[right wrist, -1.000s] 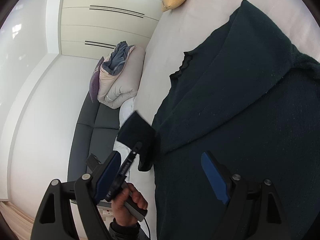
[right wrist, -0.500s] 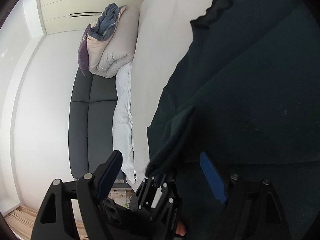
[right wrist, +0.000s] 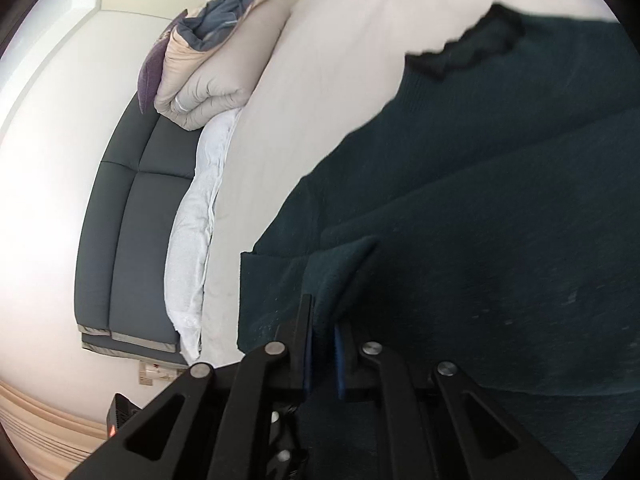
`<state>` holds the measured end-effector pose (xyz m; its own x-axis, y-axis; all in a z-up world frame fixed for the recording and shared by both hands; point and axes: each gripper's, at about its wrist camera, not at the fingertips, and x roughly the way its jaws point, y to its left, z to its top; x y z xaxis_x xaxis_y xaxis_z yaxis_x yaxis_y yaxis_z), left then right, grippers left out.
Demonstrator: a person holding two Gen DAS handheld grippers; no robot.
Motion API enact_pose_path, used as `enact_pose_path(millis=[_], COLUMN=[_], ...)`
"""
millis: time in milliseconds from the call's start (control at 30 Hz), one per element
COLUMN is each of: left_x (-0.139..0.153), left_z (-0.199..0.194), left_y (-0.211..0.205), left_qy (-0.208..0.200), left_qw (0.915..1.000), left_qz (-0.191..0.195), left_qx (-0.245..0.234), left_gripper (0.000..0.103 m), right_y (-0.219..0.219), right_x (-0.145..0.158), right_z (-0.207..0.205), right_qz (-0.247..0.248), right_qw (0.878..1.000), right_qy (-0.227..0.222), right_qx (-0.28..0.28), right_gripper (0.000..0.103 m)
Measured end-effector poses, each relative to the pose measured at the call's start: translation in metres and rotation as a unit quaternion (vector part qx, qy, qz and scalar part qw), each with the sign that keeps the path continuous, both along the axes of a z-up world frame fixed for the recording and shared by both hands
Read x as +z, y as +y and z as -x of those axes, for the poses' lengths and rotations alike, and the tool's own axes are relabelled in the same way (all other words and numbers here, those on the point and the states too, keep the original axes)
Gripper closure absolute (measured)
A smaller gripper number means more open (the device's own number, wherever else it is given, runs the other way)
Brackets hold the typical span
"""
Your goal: Fold small clothes
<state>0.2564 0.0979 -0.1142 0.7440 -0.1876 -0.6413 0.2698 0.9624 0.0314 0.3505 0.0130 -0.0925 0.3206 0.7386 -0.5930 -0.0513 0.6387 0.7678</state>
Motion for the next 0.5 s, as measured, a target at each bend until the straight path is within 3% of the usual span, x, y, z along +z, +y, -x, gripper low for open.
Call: enact_pose_path(millis=[100, 233, 400, 500], left_x=[0.021, 0.043, 0.054, 0.056], left_z=[0.018, 0.016, -0.019, -0.043], left_y=[0.022, 0.077, 0.135, 0.142], left_qy=[-0.018, -0.018, 0.015, 0.038], left_qw=[0.9984, 0.9896, 0.9778, 0.9776], left_qz=[0.054, 0.135, 0.187, 0.187], left_qx=[0.0, 0.048, 0.093, 0.088], left_gripper=[0.09, 0.09, 0.09, 0.09], right_y=[-0.025, -0.071, -0.123, -0.146], right_x=[0.01, 0.02, 0.028, 0.032], right_z=[0.005, 0.01, 0.015, 0.01], right_qz=[0.028, 0.055, 0.104, 0.118], right_qw=[0.999, 0.998, 0.993, 0.991], right_qy=[-0.019, -0.031, -0.036, -0.034], right_qx=[-0.005, -0.024, -0.048, -0.063], right_gripper=[0.094, 0.094, 0.094, 0.094])
